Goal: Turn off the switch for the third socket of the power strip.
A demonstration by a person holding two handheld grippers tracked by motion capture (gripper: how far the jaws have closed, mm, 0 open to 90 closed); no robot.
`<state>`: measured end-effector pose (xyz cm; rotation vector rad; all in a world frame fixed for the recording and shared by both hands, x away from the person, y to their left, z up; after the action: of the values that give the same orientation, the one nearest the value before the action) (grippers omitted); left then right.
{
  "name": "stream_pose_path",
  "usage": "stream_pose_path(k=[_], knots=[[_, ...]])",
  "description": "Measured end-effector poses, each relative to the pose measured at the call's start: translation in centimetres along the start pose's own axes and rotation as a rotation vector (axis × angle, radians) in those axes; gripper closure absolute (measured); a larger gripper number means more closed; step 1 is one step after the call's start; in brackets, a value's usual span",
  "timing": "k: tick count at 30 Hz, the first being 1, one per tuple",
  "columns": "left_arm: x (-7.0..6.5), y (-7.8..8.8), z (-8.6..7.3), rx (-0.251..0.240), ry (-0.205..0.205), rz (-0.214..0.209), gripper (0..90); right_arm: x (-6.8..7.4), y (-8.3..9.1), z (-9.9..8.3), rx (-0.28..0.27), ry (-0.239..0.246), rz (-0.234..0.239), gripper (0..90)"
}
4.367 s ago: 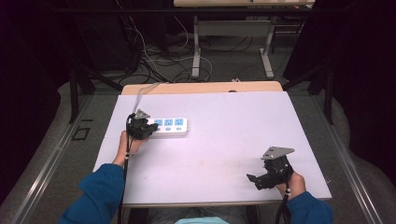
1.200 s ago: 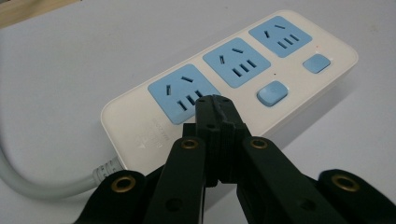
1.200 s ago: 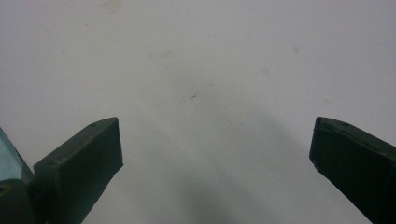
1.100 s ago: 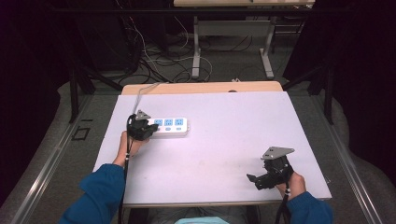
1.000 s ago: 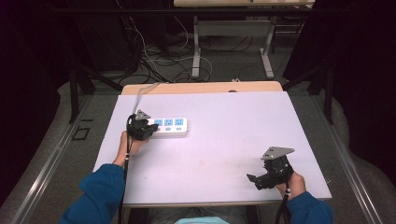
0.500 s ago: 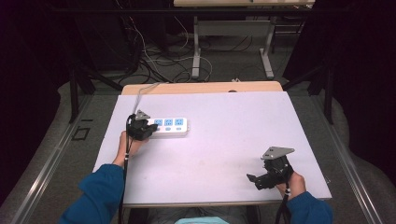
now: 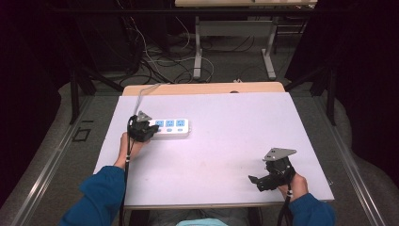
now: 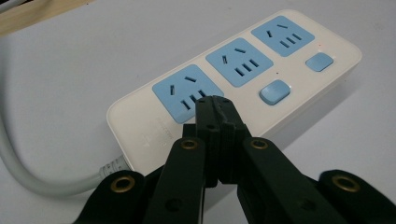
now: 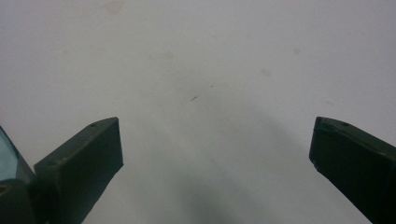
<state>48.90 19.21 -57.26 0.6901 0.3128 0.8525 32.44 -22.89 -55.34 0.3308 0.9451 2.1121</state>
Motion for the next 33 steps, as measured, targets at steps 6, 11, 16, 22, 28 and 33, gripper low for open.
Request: stream_pose_path(k=[6, 11, 16, 22, 28, 33], knots=[[0.0, 0.1, 0.1, 0.01, 0.007, -0.01, 82.8, 0.0, -0.1, 0.0, -0.015, -0.004, -0.002, 2.1], [0.0, 0.6, 0.4, 0.007, 0.016, -0.006, 68.5, 0.0, 0.0, 0.0, -0.004, -0.001, 0.001, 2.1], [0.0, 0.8, 0.4, 0.025, 0.021, -0.005, 47.9, 0.0, -0.1, 0.0, -0.017, -0.004, 0.002, 2.1], [-0.4, 1.3, 0.5, 0.031, 0.019, 0.002, 27.6, 0.0, -0.1, 0.0, -0.028, 0.001, 0.007, 2.1], [-0.3, 1.8, 0.3, 0.039, 0.028, 0.014, 14.5, 0.0, 0.0, 0.0, -0.023, -0.002, 0.001, 2.1], [0.0, 2.1, 0.0, 0.05, 0.044, 0.01, 5.8, 0.0, -0.1, 0.0, -0.021, 0.003, -0.001, 2.1]])
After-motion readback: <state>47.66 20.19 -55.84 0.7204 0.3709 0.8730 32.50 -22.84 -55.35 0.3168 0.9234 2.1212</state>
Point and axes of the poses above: each handheld gripper's, and its own axes: y roughly backward along the jaws, z roughly out of its top, x roughly to its left, the point moved 5 cm from there along -y, roughly forward along the jaws, and after that the axes turned 3 degrees about -z, right-handed, at the moved point
